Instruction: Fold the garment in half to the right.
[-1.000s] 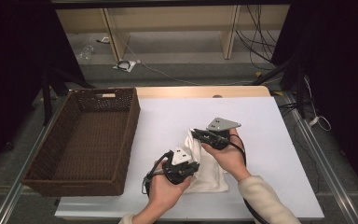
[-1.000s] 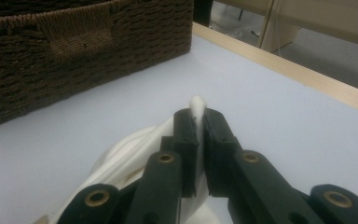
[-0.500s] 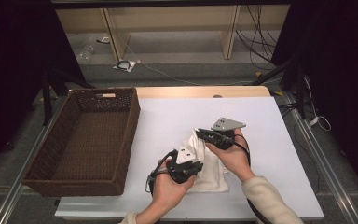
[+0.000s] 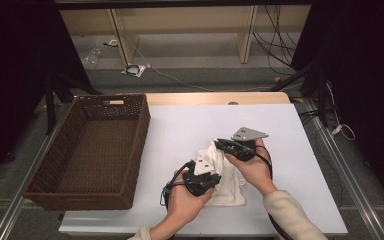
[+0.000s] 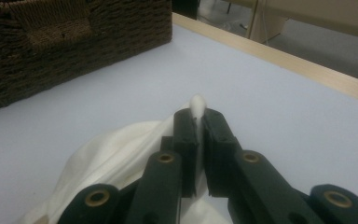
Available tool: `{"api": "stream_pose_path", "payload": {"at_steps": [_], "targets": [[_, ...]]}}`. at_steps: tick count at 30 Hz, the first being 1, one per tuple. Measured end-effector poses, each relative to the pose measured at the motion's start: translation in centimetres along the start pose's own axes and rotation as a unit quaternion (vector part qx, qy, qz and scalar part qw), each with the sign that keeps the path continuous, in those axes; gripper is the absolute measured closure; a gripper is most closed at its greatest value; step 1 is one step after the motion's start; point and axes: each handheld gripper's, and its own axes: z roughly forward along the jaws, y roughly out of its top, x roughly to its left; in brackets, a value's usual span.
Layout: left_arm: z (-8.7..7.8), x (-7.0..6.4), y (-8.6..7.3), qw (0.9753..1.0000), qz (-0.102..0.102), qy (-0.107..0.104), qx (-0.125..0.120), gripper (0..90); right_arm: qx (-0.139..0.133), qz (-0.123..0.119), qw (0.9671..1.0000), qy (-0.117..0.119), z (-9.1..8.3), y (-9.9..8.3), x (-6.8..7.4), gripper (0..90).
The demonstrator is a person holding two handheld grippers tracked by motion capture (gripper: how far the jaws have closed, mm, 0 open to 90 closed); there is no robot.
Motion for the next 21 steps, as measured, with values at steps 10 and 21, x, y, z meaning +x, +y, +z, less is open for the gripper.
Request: {"api": "stream_pose_path", "payload": {"at_steps": [10,21], "targets": [[0.41,-0.25,0.23,1.0000,0.001,-0.002,0.001,87.0,0.004,0.006,1.0000,-0.004,-0.32,-0.34,-0.46,85.4],[0.93,-0.81,0.61,1.0000,0.006,-0.006,0.004,86.9,0.004,0.014,0.9998,-0.012,-0.85,-0.88,-0.97,85.4]]}}
